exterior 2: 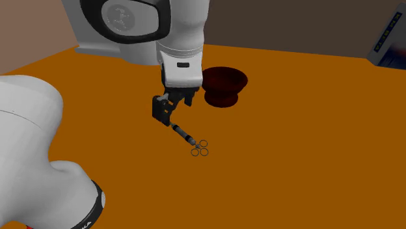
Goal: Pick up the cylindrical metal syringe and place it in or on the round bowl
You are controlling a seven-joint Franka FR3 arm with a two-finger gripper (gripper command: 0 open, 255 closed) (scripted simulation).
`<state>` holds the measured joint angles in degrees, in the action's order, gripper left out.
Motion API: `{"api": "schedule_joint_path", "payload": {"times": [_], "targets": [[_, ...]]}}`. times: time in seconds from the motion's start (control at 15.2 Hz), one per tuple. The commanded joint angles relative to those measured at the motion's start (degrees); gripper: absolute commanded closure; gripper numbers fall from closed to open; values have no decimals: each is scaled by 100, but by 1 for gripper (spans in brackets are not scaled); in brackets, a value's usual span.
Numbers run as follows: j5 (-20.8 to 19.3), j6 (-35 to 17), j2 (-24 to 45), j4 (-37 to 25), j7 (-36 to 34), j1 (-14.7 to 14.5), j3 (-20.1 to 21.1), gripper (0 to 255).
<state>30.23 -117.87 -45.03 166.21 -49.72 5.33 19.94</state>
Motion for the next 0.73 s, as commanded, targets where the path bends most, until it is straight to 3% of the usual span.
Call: {"api": "schedule_joint_path", "payload": {"times": [0.0,0.13,0.66], "targets": [[435,-539,250,205,-614,-52,378,0],[854,-1127,667,307,-1144,-77,753,0],[1321,-2097,1485,451,-959,-227,1054,0]]}}
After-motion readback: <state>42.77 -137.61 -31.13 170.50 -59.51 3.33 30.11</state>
